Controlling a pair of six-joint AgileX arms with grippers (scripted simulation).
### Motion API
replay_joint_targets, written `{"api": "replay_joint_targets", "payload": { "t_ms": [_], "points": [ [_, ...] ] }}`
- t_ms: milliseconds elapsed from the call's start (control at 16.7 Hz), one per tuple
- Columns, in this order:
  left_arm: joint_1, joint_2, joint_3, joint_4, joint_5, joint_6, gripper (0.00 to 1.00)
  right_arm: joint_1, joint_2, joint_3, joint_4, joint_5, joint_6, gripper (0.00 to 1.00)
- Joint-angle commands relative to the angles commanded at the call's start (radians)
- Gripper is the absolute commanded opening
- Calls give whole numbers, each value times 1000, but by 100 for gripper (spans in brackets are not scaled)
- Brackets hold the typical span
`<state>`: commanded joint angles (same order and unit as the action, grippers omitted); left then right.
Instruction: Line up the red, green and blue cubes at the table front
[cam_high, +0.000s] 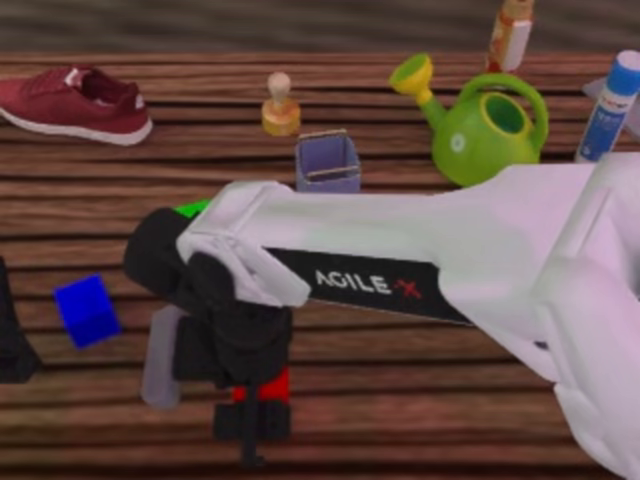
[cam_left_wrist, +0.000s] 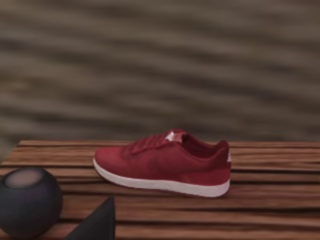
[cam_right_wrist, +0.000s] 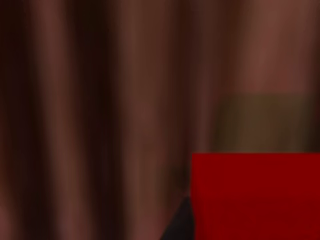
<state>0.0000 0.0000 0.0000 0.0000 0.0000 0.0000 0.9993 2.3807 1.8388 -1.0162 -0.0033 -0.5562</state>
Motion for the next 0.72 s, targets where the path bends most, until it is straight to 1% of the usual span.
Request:
{"api": "replay_joint_targets", "payload": {
  "t_ms": [360, 420, 720],
  "points": [
    [0, 0, 0, 0, 0, 0, 100, 0, 0, 0, 0, 0, 0, 98],
    [0, 0, 0, 0, 0, 0, 100, 0, 0, 0, 0, 0, 0, 100],
    [0, 0, 0, 0, 0, 0, 100, 0, 0, 0, 0, 0, 0, 100]
  ]
}}
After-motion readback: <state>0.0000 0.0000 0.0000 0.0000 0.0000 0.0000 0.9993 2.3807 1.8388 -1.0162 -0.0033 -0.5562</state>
